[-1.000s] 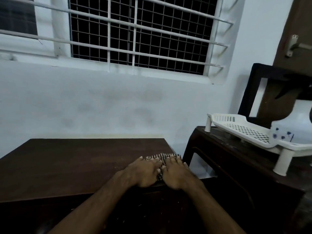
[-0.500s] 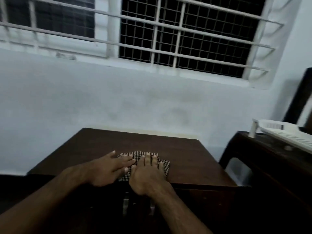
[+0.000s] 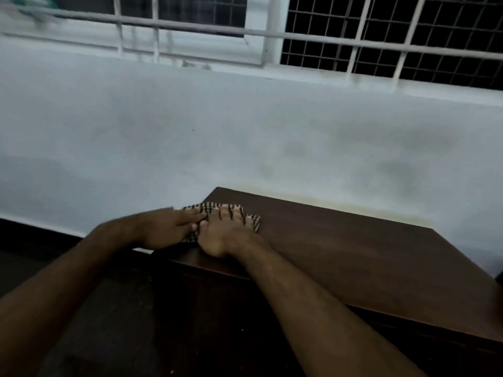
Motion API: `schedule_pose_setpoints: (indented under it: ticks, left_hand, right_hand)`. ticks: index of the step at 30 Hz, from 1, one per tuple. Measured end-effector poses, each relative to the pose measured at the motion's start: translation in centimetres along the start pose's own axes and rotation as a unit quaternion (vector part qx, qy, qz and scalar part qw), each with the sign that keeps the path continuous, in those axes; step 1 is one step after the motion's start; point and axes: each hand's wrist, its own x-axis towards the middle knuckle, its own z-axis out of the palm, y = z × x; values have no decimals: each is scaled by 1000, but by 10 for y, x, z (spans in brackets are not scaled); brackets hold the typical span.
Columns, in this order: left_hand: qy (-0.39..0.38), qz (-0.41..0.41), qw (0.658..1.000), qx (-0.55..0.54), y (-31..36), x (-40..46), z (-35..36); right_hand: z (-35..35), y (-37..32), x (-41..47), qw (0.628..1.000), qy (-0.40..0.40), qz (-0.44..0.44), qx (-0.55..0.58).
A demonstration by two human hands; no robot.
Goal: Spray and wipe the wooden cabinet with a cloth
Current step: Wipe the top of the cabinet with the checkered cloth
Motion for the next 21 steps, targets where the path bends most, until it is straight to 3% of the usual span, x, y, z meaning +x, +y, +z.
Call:
schedule_pose_setpoints:
  ticks: [4,12,21]
  left_hand:
    - [17,-9,1000,9,4,56,-9]
    - [-23,-18,999,39,38,148,-11]
    - [-33,142,986,79,243,229,10]
  right_hand:
    - [-14,27,56,1000,-15,-3,-13]
    - [-29,103,107,999,-7,-17,-36]
    - [-64,316,31,992,16,105,-66]
